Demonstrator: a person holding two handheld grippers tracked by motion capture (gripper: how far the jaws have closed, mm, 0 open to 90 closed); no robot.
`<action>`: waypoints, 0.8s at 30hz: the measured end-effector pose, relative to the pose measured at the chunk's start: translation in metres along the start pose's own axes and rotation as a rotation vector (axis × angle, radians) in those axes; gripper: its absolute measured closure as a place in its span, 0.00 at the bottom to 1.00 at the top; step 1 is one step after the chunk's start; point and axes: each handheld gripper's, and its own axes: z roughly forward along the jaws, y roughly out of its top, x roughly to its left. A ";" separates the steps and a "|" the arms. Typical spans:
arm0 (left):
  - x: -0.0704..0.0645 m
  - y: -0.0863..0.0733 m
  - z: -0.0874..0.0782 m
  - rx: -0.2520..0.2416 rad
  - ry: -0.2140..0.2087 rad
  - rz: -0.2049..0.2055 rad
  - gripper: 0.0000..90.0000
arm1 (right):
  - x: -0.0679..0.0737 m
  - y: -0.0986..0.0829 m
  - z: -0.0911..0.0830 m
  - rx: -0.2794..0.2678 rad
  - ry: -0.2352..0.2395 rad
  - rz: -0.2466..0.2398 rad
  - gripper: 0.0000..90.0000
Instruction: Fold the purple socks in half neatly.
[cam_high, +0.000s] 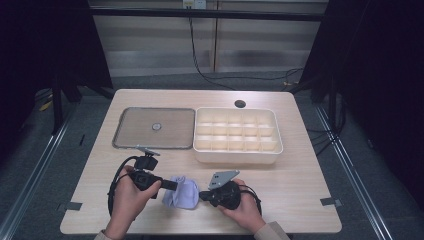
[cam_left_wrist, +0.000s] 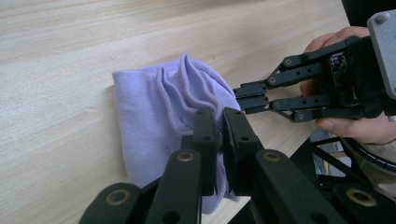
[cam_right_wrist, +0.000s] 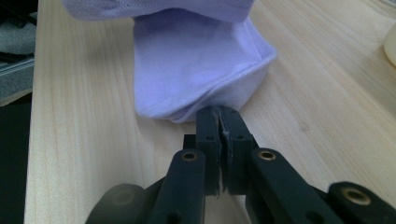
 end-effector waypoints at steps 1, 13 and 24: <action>-0.001 0.000 0.001 0.001 0.000 -0.002 0.94 | 0.000 0.000 0.000 0.001 0.000 0.000 0.97; -0.004 0.004 0.009 0.019 0.003 0.004 0.94 | 0.001 0.001 0.000 0.004 -0.002 -0.004 0.97; -0.010 0.006 0.016 0.012 0.029 0.024 0.94 | 0.001 0.001 0.000 0.009 0.000 -0.009 0.97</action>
